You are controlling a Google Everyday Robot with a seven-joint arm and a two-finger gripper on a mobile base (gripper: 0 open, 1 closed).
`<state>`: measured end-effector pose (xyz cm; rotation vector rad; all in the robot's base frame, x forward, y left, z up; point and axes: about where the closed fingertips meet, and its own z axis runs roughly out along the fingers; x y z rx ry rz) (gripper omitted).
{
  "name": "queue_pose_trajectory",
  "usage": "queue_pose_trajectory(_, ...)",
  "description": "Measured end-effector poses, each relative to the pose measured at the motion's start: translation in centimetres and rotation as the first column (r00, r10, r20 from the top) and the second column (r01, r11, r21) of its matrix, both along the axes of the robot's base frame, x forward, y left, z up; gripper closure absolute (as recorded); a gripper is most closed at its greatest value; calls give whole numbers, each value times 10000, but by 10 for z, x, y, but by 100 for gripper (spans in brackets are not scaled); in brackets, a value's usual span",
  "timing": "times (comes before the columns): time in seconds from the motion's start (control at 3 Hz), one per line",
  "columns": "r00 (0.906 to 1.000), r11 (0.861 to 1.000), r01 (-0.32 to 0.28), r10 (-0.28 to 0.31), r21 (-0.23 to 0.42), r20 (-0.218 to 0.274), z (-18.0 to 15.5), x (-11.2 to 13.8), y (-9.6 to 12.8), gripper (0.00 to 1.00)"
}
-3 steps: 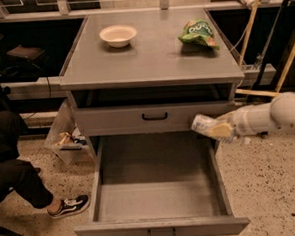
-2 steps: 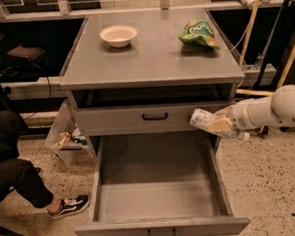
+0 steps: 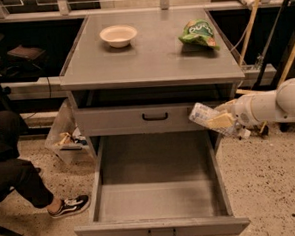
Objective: Pick blue plastic bottle from middle drawer and place on counter
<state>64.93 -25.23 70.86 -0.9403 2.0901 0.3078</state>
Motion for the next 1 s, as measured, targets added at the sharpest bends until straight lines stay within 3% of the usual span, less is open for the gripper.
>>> queue_pose_trajectory(0.33, 9912, 9977, -567, 606, -369, 1176, 83, -30, 15, 100)
queue_pose_trajectory(0.67, 9608, 9865, -916, 1234, -1361, 2481, 204, -41, 37, 100)
queue_pose_trajectory(1.0, 9337, 9685, -430, 1263, -2453, 3350, 309, -21, 48, 100)
